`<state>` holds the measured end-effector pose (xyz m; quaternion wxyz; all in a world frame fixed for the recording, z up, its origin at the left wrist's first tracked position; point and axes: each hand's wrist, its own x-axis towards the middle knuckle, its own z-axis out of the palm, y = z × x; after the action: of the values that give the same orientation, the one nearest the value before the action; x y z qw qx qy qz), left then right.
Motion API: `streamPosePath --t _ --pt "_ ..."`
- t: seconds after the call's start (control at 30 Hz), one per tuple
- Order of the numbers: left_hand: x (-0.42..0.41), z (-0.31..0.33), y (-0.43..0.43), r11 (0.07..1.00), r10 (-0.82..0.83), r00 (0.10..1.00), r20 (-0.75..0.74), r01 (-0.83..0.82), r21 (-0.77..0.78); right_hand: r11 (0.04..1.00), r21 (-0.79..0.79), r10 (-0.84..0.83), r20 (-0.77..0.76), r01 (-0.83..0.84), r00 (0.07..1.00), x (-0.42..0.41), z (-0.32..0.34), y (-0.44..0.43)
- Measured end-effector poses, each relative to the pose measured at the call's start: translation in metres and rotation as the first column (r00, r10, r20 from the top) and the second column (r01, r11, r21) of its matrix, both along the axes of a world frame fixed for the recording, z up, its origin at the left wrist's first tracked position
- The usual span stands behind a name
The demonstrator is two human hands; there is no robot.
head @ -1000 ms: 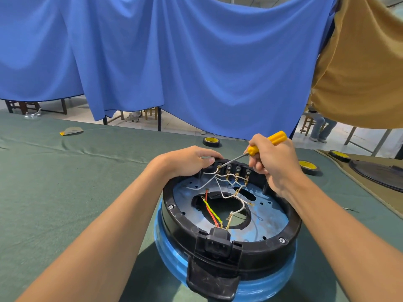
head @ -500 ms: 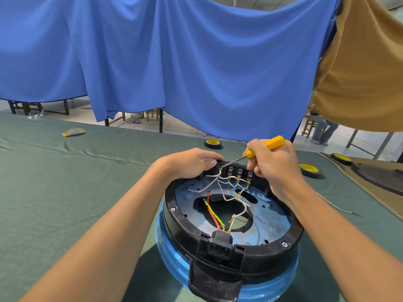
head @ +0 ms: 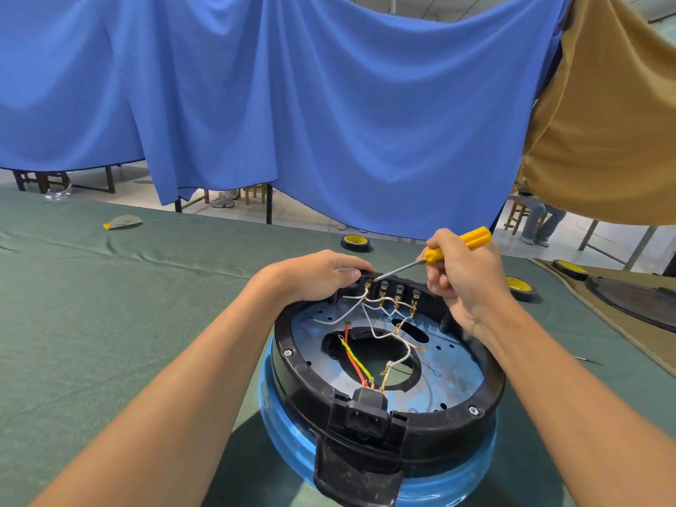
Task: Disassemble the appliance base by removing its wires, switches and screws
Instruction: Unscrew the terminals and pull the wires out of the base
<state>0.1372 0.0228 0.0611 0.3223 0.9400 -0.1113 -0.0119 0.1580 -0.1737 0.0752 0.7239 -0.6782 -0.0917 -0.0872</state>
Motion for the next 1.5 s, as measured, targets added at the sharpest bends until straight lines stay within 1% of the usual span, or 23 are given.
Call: streamPosePath --t 0.07,0.3,0.63,0.73,0.8,0.9,0.93,1.0,1.07,1.17,1.23,1.27,1.33,1.4,1.5 --pt "0.0 0.001 0.0 1.0 -0.002 1.0 0.005 0.002 -0.002 1.0 -0.005 0.006 0.005 -0.006 1.0 0.0 0.0 0.0" --pt "0.001 -0.002 0.001 1.0 0.002 1.0 0.011 -0.002 -0.01 0.991 -0.134 -0.013 0.068 0.022 0.998 -0.001 -0.002 0.003" --pt "0.003 -0.003 0.001 1.0 0.008 1.0 0.004 -0.008 -0.015 0.984 -0.175 0.032 0.082 -0.017 0.996 -0.003 -0.003 0.003" --pt "0.003 -0.002 0.001 1.0 0.01 1.0 0.003 -0.01 -0.017 0.988 -0.147 0.044 0.014 -0.042 0.999 0.001 0.001 0.003" --pt "0.002 -0.002 0.001 1.0 0.014 1.0 0.0 -0.014 -0.025 0.991 -0.108 0.071 -0.087 -0.08 0.994 0.007 0.007 0.004" --pt "0.002 -0.002 0.0 0.999 0.022 1.0 -0.014 -0.022 -0.025 0.986 -0.09 0.115 -0.247 -0.141 0.962 0.018 0.017 0.007" --pt "0.001 -0.001 0.0 1.0 0.02 1.0 -0.018 -0.02 -0.02 0.985 -0.087 0.12 -0.276 -0.15 0.954 0.021 0.018 0.007" --pt "0.001 0.0 0.0 1.0 0.016 1.0 -0.02 -0.017 -0.016 0.987 -0.077 0.112 -0.284 -0.139 0.952 0.023 0.018 0.009" --pt "0.001 0.001 0.0 1.0 0.014 1.0 -0.018 -0.014 -0.028 0.991 -0.072 0.091 -0.224 -0.109 0.97 0.02 0.014 0.008" --pt "0.001 0.0 0.0 0.999 0.007 1.0 -0.013 -0.007 -0.043 0.994 -0.089 0.057 -0.059 -0.062 0.997 0.011 0.005 0.004" --pt "0.001 0.0 -0.001 0.999 0.003 1.0 -0.011 -0.004 -0.04 0.99 -0.137 0.038 0.049 -0.031 0.998 0.005 0.001 0.003" --pt "0.001 -0.001 -0.001 0.999 0.005 1.0 -0.008 -0.005 -0.033 0.981 -0.194 0.027 0.123 -0.003 0.992 0.002 0.0 0.003" --pt "0.002 -0.001 -0.001 1.0 0.009 1.0 0.003 -0.009 -0.024 0.93 -0.356 0.036 0.327 0.088 0.944 -0.002 -0.001 0.004" --pt "0.003 -0.002 0.0 1.0 0.012 1.0 -0.001 -0.012 -0.022 0.864 -0.475 0.107 0.498 0.167 0.861 -0.007 -0.001 0.004" --pt "0.003 -0.003 0.0 1.0 0.012 1.0 -0.008 -0.012 -0.01 0.816 -0.544 0.22 0.604 0.195 0.766 -0.01 0.0 0.004"
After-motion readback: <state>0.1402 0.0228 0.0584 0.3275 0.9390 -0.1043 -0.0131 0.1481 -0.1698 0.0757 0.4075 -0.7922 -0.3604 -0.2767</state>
